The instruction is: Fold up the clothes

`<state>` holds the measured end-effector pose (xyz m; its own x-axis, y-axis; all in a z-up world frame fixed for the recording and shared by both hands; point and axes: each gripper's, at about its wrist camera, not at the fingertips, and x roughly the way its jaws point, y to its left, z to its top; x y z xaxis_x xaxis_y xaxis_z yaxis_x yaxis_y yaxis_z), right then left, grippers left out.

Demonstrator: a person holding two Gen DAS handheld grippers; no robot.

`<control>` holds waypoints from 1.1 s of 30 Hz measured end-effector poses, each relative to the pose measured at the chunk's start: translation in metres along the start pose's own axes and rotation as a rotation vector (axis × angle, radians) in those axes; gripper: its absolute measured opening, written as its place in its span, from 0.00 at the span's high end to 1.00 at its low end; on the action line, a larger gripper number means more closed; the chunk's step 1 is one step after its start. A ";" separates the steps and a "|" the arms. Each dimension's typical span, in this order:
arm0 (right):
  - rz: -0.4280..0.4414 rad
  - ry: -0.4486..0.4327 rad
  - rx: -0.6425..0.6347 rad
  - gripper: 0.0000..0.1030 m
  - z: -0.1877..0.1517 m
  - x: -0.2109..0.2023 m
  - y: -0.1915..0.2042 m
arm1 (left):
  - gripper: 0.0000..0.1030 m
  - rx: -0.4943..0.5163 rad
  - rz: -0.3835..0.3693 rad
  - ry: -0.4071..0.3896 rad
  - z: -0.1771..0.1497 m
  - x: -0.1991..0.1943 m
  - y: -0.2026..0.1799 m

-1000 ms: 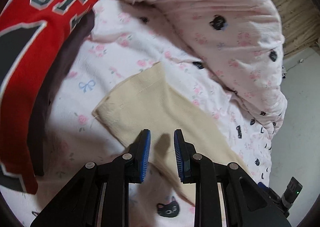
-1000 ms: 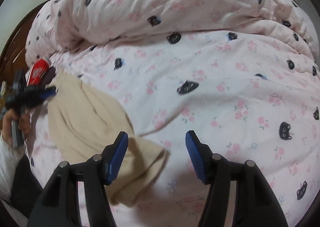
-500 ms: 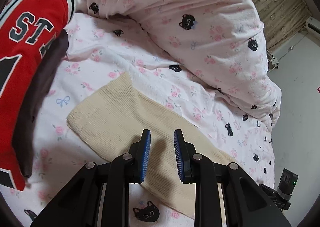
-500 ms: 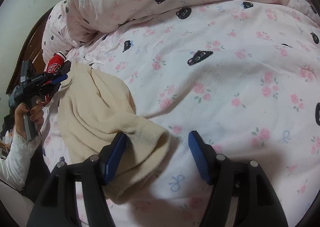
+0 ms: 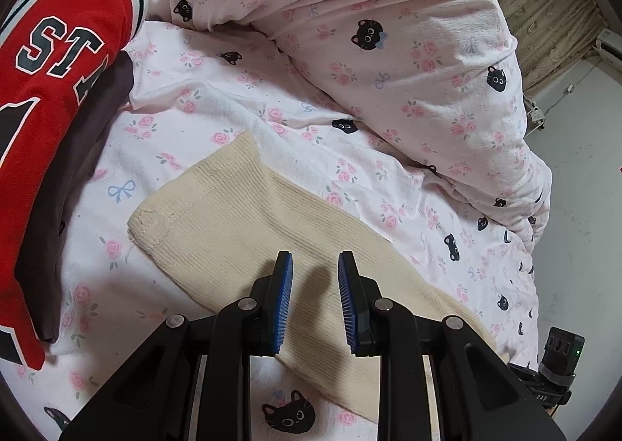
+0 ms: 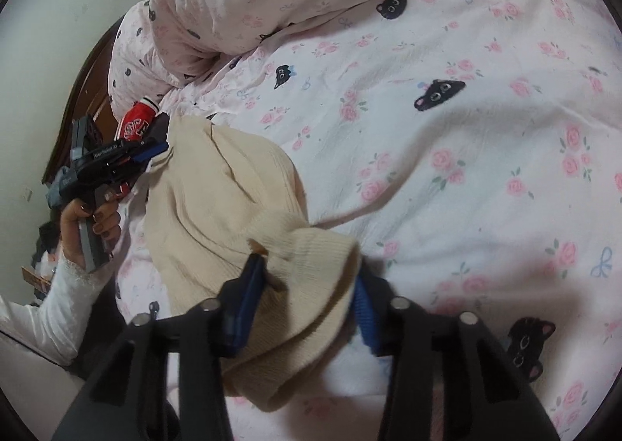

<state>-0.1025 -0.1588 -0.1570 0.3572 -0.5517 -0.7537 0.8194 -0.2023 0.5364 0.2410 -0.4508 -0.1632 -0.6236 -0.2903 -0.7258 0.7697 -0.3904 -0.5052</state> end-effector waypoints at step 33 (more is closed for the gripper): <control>-0.149 -0.137 0.166 0.54 -0.004 -0.047 -0.029 | 0.80 -0.020 0.031 0.042 -0.001 0.010 0.004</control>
<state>-0.1406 -0.1238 -0.1390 0.1649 -0.6079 -0.7767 0.7693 -0.4135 0.4870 0.2381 -0.4540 -0.1730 -0.5936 -0.2652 -0.7598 0.7913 -0.3644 -0.4910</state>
